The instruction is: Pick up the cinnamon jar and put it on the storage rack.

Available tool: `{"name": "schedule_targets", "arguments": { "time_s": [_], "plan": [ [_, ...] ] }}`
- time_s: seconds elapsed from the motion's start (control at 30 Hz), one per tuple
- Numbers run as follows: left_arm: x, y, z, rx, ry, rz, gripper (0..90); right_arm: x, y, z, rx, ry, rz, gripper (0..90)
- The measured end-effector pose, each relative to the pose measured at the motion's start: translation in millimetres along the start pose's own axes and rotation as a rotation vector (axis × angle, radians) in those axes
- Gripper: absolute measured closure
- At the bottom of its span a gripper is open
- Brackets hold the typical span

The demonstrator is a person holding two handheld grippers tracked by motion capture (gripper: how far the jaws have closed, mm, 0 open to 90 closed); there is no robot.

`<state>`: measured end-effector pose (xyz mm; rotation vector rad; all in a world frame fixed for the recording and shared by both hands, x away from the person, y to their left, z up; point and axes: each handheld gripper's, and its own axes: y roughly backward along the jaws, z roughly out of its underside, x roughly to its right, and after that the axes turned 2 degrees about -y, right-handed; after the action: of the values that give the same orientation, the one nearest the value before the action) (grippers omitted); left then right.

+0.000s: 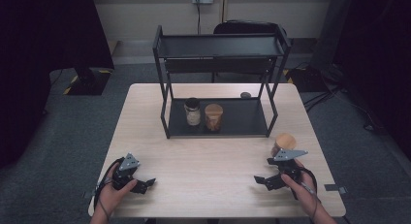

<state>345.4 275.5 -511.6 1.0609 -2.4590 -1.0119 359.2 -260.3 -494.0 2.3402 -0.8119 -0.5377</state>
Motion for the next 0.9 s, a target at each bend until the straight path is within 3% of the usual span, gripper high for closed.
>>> {"name": "schedule_targets", "arguments": {
  "time_s": [0.9],
  "plan": [
    [0.0, 0.0, 0.0, 0.000, 0.000, 0.000, 0.2, 11.2, 25.8, 17.0, 0.002, -0.017, 0.055, 2.8]
  ]
}}
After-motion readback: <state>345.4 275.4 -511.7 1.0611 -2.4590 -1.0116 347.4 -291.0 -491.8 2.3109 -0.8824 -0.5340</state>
